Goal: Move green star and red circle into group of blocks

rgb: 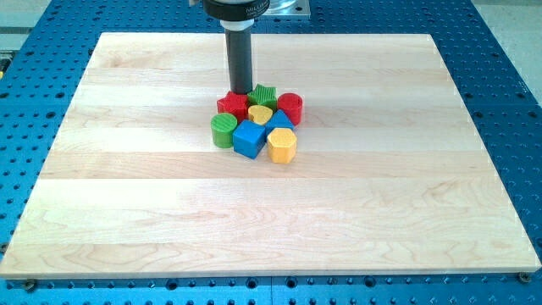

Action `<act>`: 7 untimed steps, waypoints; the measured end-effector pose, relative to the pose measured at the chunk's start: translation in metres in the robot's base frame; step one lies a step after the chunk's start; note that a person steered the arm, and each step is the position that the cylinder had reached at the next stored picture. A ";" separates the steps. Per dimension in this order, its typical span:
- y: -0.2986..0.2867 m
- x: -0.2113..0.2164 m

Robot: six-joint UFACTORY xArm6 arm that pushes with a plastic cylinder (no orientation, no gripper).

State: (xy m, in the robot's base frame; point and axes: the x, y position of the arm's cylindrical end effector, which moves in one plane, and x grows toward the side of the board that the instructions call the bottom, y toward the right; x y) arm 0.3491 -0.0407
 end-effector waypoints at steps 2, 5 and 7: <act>0.038 -0.028; 0.086 0.041; 0.162 0.103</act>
State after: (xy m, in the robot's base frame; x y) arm 0.4523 0.1214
